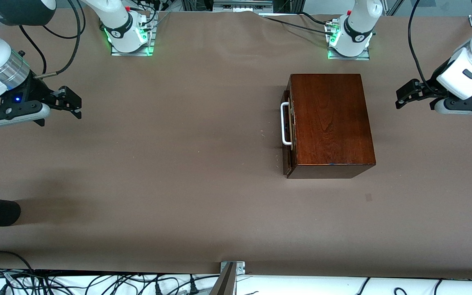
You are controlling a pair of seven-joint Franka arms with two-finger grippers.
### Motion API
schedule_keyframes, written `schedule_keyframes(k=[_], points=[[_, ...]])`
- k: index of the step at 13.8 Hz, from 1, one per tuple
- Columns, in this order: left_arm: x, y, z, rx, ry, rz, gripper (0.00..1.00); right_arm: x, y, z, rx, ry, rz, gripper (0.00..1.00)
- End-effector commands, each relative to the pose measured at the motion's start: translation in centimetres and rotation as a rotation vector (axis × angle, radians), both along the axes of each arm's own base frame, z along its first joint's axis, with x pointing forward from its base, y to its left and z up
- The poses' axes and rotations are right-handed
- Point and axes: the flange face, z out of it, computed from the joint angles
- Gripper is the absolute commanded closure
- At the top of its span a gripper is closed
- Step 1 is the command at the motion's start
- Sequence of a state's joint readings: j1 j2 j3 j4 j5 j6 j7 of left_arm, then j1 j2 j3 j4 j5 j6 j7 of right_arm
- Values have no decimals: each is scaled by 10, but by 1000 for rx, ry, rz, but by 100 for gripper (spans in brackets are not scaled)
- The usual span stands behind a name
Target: Open drawer, take yellow block, close drawer
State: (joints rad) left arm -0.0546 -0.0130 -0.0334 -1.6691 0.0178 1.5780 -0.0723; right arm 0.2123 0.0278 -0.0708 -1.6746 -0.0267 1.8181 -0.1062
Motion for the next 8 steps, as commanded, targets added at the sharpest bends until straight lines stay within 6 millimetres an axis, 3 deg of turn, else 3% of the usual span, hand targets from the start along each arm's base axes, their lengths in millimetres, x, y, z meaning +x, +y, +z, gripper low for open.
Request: schedule_keyframes(k=[1,4,5,8], points=[[4,-5,0,10,37,-1,0,1,-1,5,12,-2,-11,0],[8,-13,0,13,80,-15,0,2,-1,4,12,-2,-11,0],[10,-16,-9,17,119,-20,0,2,-1,4,12,-2,-11,0],[4,-43,-5,16,128,-75,0,2,-1,4,12,-2,-11,0]])
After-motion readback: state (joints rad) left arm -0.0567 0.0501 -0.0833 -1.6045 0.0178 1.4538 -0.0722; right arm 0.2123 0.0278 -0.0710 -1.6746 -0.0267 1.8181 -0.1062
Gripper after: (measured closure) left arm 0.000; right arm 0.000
